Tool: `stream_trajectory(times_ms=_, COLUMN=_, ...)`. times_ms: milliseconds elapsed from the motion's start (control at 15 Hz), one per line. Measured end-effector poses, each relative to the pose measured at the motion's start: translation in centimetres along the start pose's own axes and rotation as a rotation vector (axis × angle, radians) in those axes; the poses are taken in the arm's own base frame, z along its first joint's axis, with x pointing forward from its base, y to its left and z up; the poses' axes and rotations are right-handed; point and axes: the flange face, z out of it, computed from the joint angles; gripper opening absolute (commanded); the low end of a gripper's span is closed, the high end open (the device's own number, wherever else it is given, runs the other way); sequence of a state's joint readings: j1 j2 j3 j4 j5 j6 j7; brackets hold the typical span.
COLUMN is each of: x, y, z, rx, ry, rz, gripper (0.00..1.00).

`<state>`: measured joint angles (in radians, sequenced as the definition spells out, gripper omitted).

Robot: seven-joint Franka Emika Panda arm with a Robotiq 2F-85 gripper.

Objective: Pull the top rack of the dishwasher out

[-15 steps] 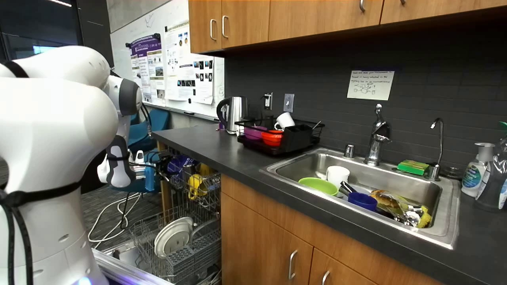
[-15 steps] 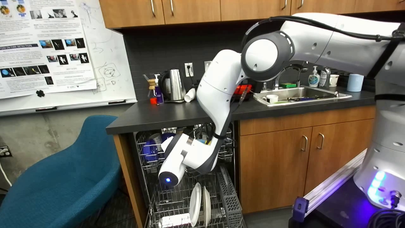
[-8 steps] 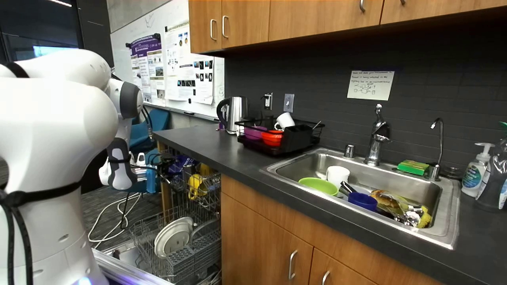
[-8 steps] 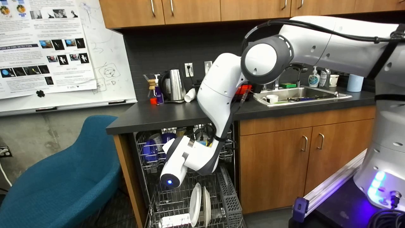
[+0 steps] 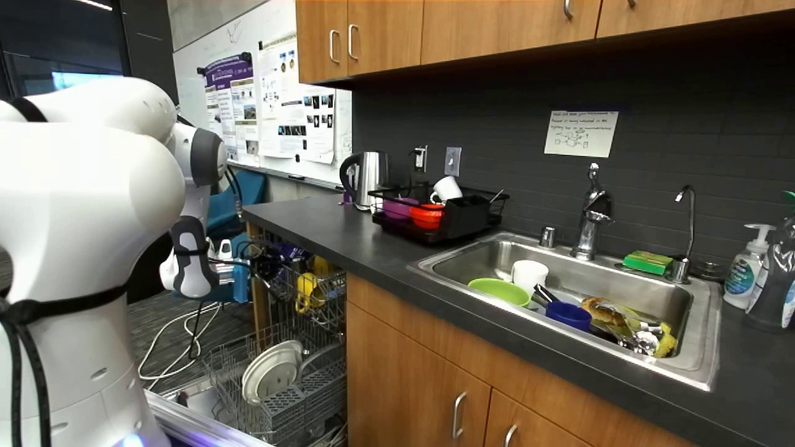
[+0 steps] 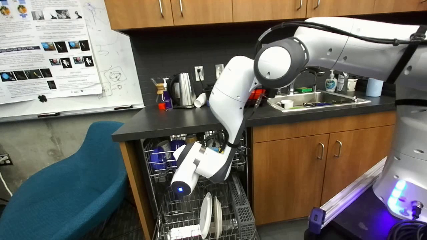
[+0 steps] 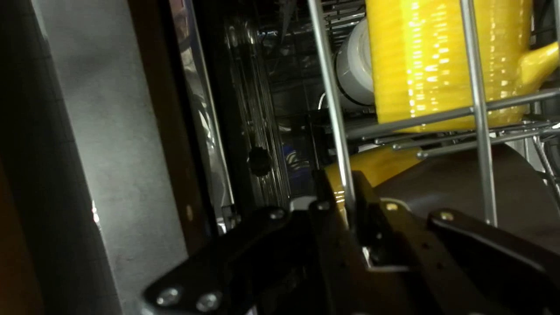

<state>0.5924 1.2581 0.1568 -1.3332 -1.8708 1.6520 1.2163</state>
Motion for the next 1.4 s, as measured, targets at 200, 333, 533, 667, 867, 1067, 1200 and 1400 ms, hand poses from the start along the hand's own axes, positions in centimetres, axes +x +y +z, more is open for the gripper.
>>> stream_trajectory(times_ms=200, x=-0.2, y=-0.3, z=-0.3, rx=0.007, ry=0.0, rz=-0.007, gripper=0.02)
stream_trajectory(times_ms=333, x=-0.2, y=-0.4, z=-0.7, rx=0.011, ry=0.001, rz=-0.008, gripper=0.02)
stream_trajectory(times_ms=533, x=-0.3, y=-0.5, z=-1.7, rx=0.02, ry=0.005, rz=-0.016, gripper=0.02)
stream_trajectory(times_ms=667, x=-0.5, y=-0.5, z=-2.5, rx=0.023, ry=0.007, rz=-0.024, gripper=0.02)
stream_trajectory(times_ms=867, x=-1.1, y=-0.4, z=-4.0, rx=0.038, ry=0.016, rz=-0.04, gripper=0.02)
stream_trajectory(times_ms=1067, x=-1.7, y=-0.2, z=-5.2, rx=0.052, ry=0.024, rz=-0.053, gripper=0.02)
stream_trajectory(times_ms=1200, x=-1.9, y=0.0, z=-5.5, rx=0.059, ry=0.028, rz=-0.057, gripper=0.02)
stream_trajectory(times_ms=1400, x=-2.2, y=0.1, z=-5.7, rx=0.066, ry=0.042, rz=-0.063, gripper=0.02)
